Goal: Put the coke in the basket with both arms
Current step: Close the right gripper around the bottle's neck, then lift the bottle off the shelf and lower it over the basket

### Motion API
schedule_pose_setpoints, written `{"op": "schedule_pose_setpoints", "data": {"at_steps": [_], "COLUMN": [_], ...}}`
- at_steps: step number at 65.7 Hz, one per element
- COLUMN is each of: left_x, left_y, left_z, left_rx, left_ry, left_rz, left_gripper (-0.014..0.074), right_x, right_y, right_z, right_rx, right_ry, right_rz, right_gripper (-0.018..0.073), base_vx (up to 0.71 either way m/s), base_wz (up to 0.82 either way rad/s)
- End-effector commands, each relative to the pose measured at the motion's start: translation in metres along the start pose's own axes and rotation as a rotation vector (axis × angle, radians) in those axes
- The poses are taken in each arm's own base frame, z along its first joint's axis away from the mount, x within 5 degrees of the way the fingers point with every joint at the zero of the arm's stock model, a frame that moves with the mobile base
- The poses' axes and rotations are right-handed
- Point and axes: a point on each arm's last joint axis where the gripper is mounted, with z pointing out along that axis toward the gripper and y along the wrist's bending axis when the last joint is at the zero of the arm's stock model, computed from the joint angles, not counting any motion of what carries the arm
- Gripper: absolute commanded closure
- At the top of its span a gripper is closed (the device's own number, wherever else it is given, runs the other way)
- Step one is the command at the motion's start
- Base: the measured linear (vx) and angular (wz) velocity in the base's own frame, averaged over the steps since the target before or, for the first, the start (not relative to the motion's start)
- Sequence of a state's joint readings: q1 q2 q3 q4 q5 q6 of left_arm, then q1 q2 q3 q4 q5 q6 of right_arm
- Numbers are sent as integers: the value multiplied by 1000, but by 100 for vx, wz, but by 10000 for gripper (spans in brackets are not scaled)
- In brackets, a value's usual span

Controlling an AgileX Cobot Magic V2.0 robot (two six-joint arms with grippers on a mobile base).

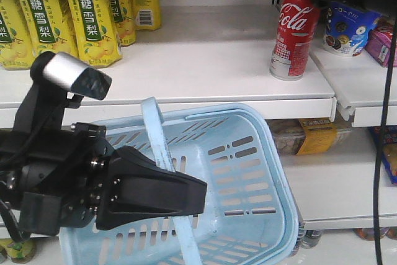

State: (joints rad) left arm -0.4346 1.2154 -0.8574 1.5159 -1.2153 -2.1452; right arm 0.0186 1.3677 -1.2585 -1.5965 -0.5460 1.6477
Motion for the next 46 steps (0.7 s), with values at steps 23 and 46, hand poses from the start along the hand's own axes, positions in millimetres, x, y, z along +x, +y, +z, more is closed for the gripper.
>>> {"op": "schedule_pose_setpoints", "data": {"at_steps": [23, 46], "left_x": [-8, -8], "left_y": [-24, -24], "left_z": [-3, -3], "left_rx": [131, 131], "left_ry": [-46, -46], "left_rz": [28, 28], "left_gripper": [603, 603], "right_x": [-22, -27], "right_y": [7, 40], "right_z": [-9, -31], "right_rx": [-25, -257], "right_ry": [-69, 15], "right_rz": [-14, -50], "right_gripper": [354, 564], "base_vx": [0, 0], "base_wz": [0, 0]}}
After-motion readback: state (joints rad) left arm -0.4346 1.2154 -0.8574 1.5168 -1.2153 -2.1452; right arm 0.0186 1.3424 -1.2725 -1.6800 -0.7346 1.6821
